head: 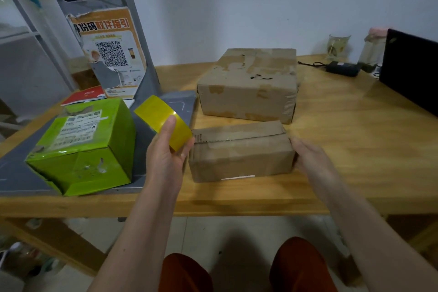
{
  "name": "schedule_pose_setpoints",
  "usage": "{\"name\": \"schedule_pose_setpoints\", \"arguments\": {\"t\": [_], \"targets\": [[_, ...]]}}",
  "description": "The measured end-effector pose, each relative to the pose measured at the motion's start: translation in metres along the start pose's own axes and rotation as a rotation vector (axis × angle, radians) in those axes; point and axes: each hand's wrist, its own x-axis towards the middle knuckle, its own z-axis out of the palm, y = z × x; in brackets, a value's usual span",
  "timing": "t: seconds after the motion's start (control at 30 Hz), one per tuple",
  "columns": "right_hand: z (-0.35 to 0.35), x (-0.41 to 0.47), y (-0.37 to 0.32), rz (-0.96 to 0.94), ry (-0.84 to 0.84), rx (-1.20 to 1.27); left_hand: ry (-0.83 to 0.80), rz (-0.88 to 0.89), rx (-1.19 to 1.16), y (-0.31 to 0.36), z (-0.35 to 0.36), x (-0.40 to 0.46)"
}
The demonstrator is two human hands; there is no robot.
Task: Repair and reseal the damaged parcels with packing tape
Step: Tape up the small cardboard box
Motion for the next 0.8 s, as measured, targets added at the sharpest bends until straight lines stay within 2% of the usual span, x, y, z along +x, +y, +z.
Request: {"name": "schedule_pose_setpoints", "arguments": {"t": [0.1, 0.37, 0.47, 0.63, 0.73, 0.8], "targets": [[0.001, -0.001, 0.004, 0.055, -0.056, 0.018, 0.027, -0.005, 0.0, -0.003, 0.001, 0.005], [-0.01, 0.011, -0.009, -0.035, -0.221, -0.074, 0.058, -0.022, 0.003, -0.014, -0.001, -0.001], [-0.009, 0.017, -0.008, -0.045, -0.147, -0.005, 0.057, -0.016, 0.006, -0.019, -0.001, -0.008], [0.004, 0.017, -0.004, -0.031, 0.121, 0.074, 0.063, 0.01, 0.032, -0.021, 0.0, -0.013], [0.006, 0.01, -0.004, -0.025, 0.124, 0.1, 0.089, 0.006, 0.03, -0.019, -0.001, -0.011], [0.005, 0.004, -0.004, -0.028, 0.037, 0.13, 0.111, 0.008, 0.027, -0.016, -0.002, -0.009]]}}
